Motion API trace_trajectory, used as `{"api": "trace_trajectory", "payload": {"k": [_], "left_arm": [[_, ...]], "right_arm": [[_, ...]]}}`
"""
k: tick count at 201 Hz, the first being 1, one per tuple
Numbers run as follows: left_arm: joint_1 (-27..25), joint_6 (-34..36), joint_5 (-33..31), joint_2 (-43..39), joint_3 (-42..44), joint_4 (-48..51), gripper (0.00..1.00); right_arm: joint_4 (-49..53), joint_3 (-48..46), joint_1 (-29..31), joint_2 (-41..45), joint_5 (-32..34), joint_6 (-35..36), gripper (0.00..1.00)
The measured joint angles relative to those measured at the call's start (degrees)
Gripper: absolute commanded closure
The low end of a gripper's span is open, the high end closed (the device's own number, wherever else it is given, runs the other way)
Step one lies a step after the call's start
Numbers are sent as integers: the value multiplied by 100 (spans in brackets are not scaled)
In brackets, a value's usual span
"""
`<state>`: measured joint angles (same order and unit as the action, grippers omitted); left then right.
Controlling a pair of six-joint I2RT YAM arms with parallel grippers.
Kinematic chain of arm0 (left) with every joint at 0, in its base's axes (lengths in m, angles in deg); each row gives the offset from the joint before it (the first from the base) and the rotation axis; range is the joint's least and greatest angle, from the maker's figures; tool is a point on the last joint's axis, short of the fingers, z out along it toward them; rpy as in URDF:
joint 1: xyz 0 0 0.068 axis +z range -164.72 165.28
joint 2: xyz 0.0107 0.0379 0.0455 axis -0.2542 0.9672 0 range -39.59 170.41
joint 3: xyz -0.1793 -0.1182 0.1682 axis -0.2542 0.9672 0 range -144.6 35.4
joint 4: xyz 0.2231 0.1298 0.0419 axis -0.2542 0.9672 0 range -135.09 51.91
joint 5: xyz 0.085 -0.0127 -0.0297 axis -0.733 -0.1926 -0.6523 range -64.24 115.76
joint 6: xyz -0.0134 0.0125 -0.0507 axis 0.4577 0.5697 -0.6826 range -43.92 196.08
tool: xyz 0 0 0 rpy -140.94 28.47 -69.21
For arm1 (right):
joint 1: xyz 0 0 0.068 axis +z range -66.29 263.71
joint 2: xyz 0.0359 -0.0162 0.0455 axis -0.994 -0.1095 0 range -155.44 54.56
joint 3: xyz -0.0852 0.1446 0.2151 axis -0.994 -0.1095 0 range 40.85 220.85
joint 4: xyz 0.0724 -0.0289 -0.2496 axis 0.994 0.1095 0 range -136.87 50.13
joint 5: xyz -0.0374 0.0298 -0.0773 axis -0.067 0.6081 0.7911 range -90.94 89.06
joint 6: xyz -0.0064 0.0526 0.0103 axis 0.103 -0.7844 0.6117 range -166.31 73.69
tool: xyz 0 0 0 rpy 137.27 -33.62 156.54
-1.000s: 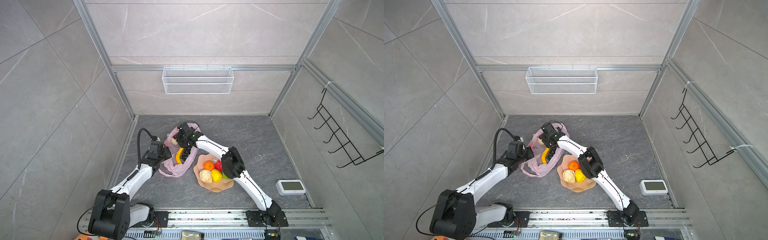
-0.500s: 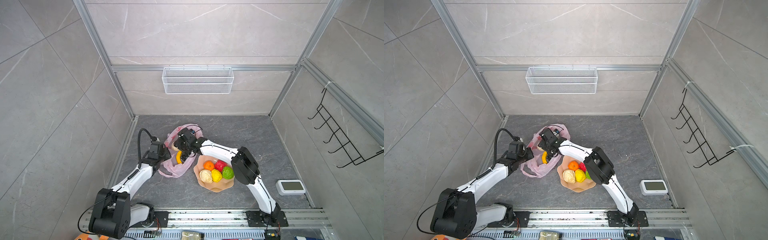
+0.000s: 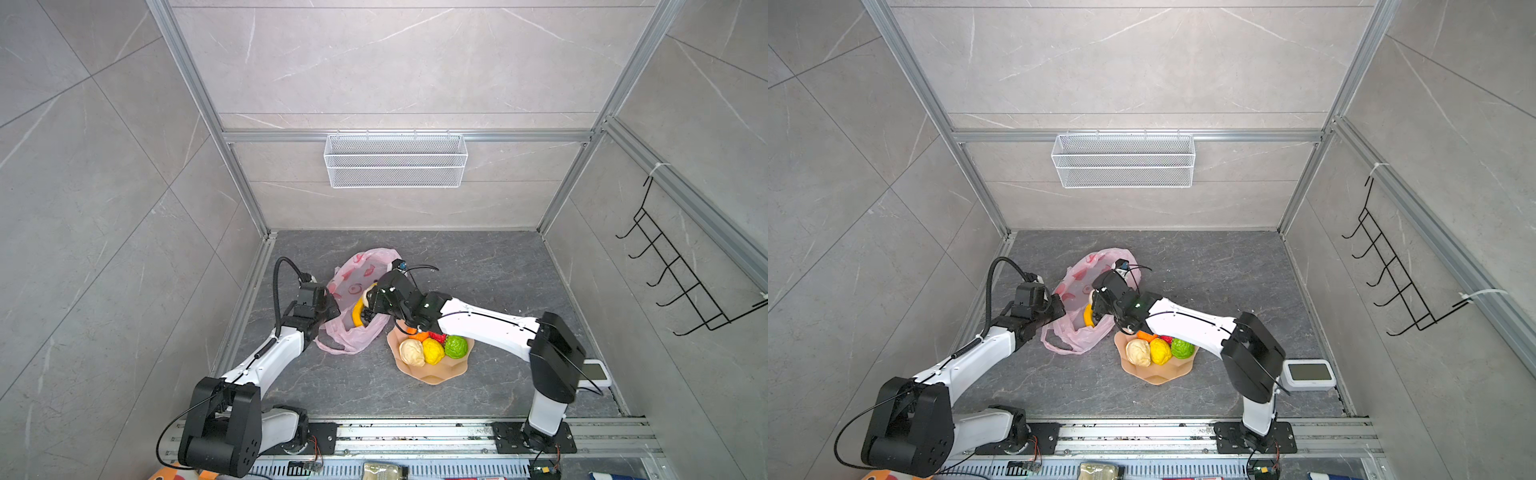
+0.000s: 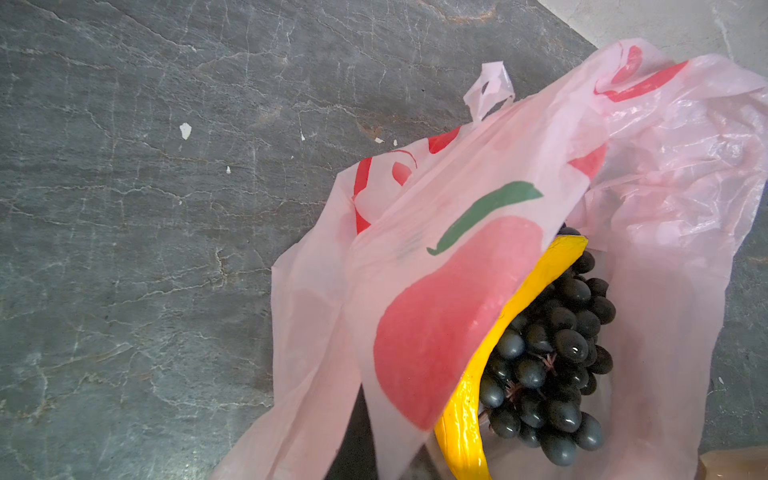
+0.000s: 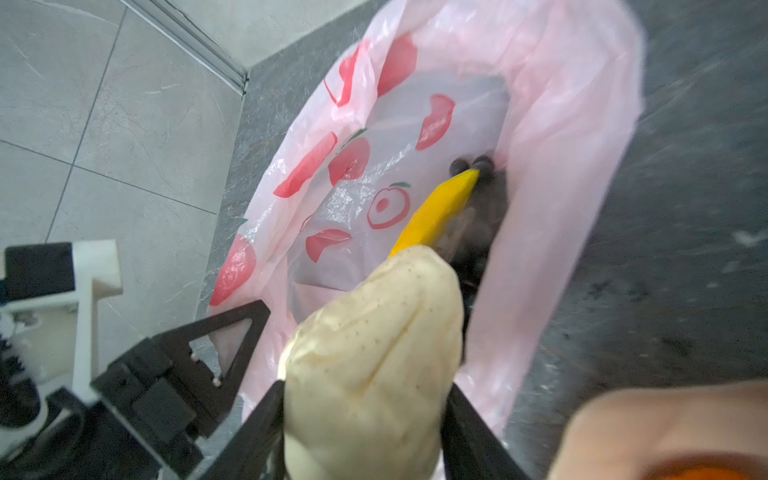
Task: Take the fake fruits out of the plastic bag
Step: 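Lift the second pear out and carry it over the peach bowl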
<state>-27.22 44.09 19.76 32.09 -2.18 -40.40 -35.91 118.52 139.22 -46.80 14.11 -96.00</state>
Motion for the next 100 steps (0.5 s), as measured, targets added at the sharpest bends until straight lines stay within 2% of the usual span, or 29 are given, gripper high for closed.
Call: {"api": "trace_trajectory", "payload": {"k": [57,100], "left_arm": [[17,0,4,184,0,-4,100],[24,0,4,278,0,-4,100]], "right_arm": [[243,-1733,87,1443,1231,616,48],[361,-2159,177,1740,1753,831,46]]}}
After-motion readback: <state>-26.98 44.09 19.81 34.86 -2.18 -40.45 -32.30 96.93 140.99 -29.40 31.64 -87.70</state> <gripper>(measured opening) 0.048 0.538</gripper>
